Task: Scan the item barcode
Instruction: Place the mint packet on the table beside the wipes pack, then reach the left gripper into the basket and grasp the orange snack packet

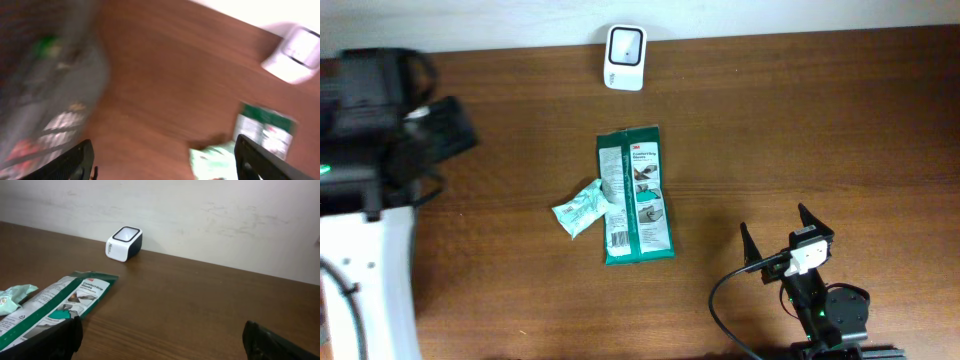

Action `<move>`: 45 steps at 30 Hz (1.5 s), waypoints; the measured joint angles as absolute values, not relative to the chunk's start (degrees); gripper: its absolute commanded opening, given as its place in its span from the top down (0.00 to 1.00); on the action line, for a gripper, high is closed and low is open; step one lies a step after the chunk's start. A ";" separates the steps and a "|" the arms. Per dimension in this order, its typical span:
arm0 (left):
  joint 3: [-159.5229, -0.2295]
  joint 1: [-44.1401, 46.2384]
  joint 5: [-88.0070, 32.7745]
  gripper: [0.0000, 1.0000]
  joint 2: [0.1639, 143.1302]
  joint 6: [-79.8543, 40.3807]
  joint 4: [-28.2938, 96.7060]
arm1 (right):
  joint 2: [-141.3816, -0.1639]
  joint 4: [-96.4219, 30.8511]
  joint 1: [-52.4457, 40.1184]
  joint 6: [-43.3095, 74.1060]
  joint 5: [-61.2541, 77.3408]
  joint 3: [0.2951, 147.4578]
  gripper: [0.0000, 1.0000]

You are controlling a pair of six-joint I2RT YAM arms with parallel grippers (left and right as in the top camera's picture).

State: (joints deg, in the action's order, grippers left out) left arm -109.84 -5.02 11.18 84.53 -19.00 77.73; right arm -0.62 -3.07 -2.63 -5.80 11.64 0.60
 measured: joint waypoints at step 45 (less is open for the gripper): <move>-74.46 -49.39 11.29 0.30 103.61 -11.68 55.81 | -0.62 -3.07 -2.63 -5.82 11.64 0.60 0.02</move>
State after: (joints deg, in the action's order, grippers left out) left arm -74.46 -49.39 11.29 103.61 -11.68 55.81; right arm -0.62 -3.07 -2.63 -5.82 11.64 0.60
